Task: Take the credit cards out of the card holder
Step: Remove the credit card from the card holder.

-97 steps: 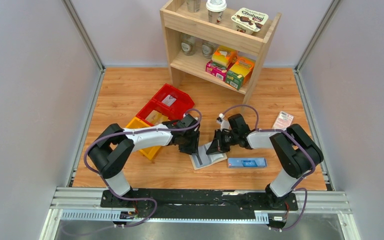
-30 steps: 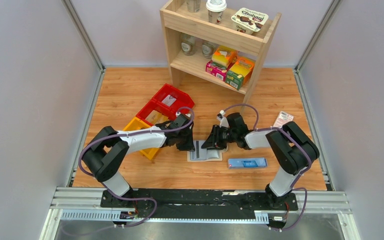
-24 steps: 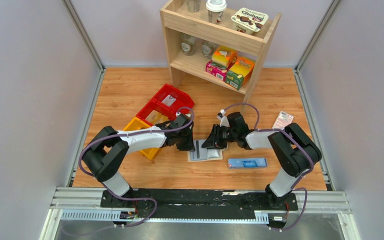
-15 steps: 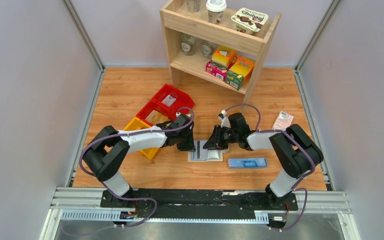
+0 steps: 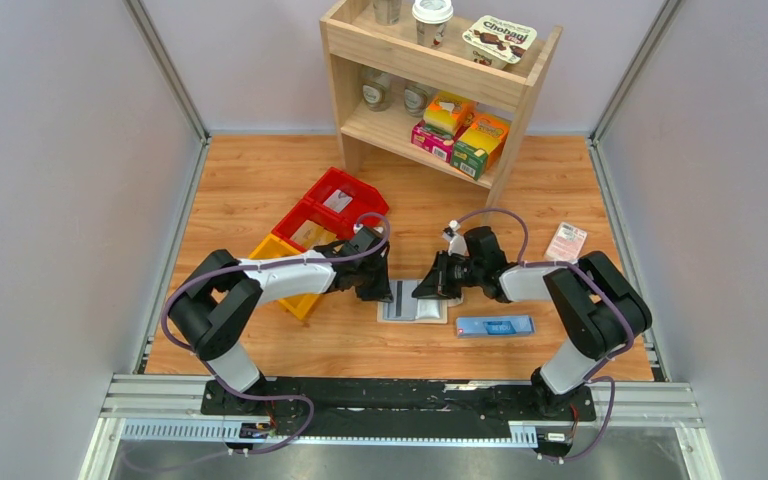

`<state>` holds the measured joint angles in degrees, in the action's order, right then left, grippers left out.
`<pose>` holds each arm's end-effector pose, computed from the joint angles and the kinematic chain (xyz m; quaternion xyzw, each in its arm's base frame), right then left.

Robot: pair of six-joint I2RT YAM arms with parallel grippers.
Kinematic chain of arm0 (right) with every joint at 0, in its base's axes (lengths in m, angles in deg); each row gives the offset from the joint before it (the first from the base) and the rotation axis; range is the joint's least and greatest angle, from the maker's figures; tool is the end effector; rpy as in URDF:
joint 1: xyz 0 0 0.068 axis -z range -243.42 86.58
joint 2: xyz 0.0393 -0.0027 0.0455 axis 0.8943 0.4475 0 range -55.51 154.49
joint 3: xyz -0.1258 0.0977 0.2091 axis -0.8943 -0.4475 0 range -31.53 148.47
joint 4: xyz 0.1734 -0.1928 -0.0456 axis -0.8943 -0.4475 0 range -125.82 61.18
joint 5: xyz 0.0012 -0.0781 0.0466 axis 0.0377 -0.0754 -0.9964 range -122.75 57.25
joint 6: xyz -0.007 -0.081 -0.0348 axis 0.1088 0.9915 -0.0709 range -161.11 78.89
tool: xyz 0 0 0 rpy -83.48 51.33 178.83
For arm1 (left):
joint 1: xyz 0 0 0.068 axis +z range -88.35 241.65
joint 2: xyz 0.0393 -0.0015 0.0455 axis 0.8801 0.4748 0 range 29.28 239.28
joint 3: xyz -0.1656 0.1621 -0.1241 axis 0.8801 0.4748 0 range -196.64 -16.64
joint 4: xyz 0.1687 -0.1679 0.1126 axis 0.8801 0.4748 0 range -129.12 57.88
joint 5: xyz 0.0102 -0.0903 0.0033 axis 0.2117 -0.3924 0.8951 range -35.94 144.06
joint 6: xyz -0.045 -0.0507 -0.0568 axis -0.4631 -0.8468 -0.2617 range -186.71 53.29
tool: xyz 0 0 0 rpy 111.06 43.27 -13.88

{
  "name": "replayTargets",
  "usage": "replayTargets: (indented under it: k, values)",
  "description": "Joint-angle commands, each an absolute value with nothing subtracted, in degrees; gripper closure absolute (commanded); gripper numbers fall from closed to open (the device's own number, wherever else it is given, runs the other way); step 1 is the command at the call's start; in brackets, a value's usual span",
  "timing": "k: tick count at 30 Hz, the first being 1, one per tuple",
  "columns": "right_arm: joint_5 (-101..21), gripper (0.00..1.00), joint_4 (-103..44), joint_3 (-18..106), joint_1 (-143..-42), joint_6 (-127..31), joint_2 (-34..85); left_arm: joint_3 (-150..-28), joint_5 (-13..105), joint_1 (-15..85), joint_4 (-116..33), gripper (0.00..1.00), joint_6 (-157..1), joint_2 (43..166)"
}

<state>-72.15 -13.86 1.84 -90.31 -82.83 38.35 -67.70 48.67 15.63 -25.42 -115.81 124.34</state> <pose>0.2497 0.1827 0.0850 -0.0140 0.8807 0.4585 0.1184 0.2329 -0.2521 0.1091 -0.0127 0.9595 -0.2355 0.1541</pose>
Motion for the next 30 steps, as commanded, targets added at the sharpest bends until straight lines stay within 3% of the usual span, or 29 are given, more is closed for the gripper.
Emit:
replayTargets:
  k: [1, 13, 16, 19, 21, 30]
  values:
    - [-76.87, 1.0, -7.11, 1.61, -90.05, -83.65, 38.35, -67.08, 51.16, 15.42, -22.07, 0.88, -115.14, 128.07]
    - [-80.21, 1.0, -7.9, 0.55, -85.04, -83.12, 40.46, -63.84, 51.77, 15.51, -26.28, 0.91, -115.66, 125.08]
    - [-80.21, 1.0, -7.99, 1.17, -85.04, -83.04, 41.34, -63.22, 51.42, 15.51, -28.74, 0.87, -115.49, 122.89]
    - [-80.12, 1.0, -7.9, 1.52, -85.12, -83.04, 42.48, -62.6, 50.54, 15.51, -32.51, 0.74, -115.49, 119.99]
    - [-80.04, 1.0, -7.73, 1.69, -85.13, -83.12, 43.1, -62.95, 49.67, 15.51, -33.83, 0.71, -115.31, 118.85]
    - [-79.95, 1.0, -7.46, 1.87, -85.04, -83.04, 43.89, -66.56, 44.66, 15.51, -37.18, 0.71, -114.96, 121.38]
